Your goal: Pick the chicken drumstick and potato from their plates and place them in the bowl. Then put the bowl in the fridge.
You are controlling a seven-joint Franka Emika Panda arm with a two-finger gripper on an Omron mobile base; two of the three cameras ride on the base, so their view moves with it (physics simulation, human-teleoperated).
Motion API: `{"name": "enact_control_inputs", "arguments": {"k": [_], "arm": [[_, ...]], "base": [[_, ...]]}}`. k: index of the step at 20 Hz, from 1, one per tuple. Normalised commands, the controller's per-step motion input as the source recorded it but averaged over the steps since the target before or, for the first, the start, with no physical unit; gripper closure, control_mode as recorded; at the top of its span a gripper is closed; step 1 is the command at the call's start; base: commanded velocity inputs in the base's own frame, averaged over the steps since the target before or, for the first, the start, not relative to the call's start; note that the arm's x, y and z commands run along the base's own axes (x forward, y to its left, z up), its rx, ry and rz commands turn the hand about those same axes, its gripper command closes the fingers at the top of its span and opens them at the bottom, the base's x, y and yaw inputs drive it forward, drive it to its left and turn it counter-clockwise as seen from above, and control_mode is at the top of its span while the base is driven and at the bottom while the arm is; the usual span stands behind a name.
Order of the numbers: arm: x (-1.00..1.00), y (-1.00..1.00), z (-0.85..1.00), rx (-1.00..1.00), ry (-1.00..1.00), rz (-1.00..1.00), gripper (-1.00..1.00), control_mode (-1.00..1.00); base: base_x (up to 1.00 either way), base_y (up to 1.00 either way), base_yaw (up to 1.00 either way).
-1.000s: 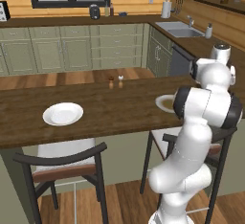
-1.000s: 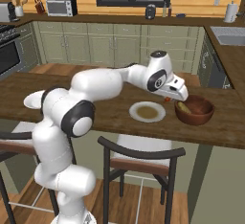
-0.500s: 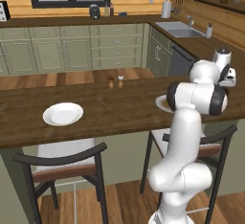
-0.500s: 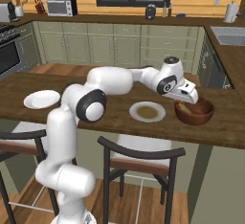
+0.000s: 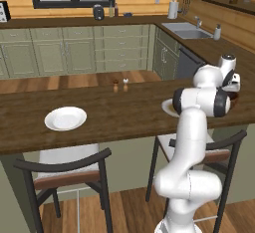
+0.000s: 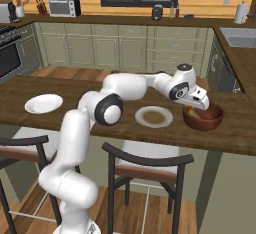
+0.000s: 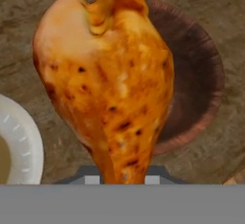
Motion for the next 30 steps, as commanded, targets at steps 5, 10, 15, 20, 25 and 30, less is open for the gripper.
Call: {"name": "enact_control_inputs", "arguments": {"k": [5, 10, 15, 20, 25, 30], "arm": [[0.38, -0.04, -0.4, 0.01, 0.0, 0.0, 1.0, -1.0], [0.3, -0.01, -0.41, 0.0, 0.0, 0.0, -1.0, -1.0], [0.04, 0.0, -0.1, 0.0, 0.0, 0.0, -1.0, -1.0], [-0.21, 0.0, 0.0, 0.0, -0.1, 0.0, -1.0, -1.0], [-0.83, -0.01, 0.19, 0.0, -0.18, -0.28, -1.0, -1.0], [-0.58, 0.01, 0.35, 0.01, -0.13, -0.37, -1.0, -1.0]], "base": [[0.0, 0.0, 0.0], [0.0, 0.0, 0.0], [0.0, 0.0, 0.0], [0.0, 0.0, 0.0], [0.0, 0.0, 0.0], [0.0, 0.0, 0.0]]}}
